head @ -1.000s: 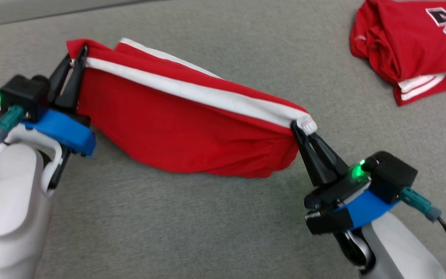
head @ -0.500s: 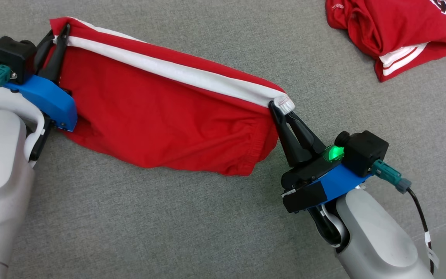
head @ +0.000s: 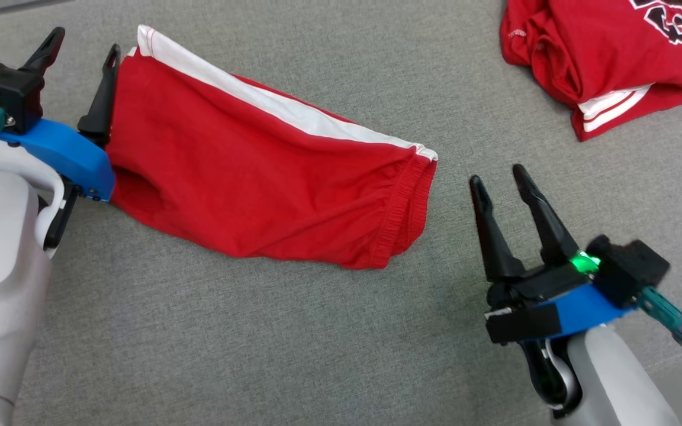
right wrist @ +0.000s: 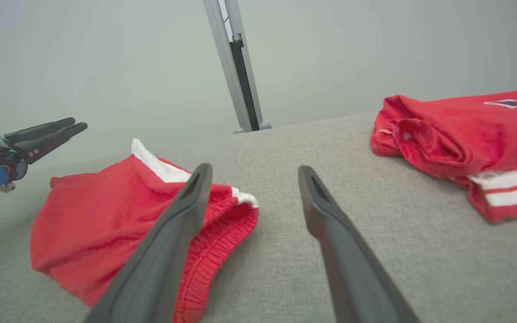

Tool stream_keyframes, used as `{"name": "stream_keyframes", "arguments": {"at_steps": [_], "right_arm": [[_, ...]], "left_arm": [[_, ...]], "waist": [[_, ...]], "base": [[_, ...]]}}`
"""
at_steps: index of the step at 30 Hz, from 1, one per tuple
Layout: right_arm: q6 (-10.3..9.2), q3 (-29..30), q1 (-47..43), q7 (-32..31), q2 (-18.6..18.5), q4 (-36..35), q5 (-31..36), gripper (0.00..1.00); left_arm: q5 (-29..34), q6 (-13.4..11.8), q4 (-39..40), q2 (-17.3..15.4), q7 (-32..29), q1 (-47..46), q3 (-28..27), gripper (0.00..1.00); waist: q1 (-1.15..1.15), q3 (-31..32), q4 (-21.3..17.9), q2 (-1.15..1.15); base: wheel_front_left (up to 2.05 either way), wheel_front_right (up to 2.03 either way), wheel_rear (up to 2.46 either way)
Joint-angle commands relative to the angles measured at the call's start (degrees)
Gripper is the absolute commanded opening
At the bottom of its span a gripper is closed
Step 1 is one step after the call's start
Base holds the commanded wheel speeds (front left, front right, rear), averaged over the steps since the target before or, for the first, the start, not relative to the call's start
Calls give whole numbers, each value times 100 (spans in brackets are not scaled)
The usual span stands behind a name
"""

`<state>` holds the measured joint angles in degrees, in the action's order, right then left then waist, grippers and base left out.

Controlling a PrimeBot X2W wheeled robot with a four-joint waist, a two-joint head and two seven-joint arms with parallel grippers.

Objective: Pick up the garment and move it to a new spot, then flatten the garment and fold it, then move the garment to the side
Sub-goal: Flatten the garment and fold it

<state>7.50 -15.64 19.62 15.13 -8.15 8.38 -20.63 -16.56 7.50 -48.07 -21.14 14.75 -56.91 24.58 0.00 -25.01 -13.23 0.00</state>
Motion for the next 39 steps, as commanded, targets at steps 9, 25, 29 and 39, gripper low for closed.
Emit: {"name": "stream_keyframes", "arguments": {"at_steps": [9,25,29,39], "right_arm": [[-3,545,-794,-5,207,-496,322,100],[-3,684,-875,-5,301,-599,485,100],[-3,719,-913,-5,307,-614,515,100],[-3,710,-869,-5,260,-622,507,100]], "left_arm": [[-254,-9,-175,-170,-104,239,207,100],[-1537,-9,23,-534,-1791,673,1080,100],[-1725,-9,45,-628,-2462,811,1243,100],[-1980,-28,567,-666,-2894,1018,1234,0]], "waist": [[0,179,-80,0],[0,235,-54,0],[0,231,-24,0],[0,268,74,0]], "base": [[0,0,0],[0,0,0],[0,0,0],[0,0,0]]}}
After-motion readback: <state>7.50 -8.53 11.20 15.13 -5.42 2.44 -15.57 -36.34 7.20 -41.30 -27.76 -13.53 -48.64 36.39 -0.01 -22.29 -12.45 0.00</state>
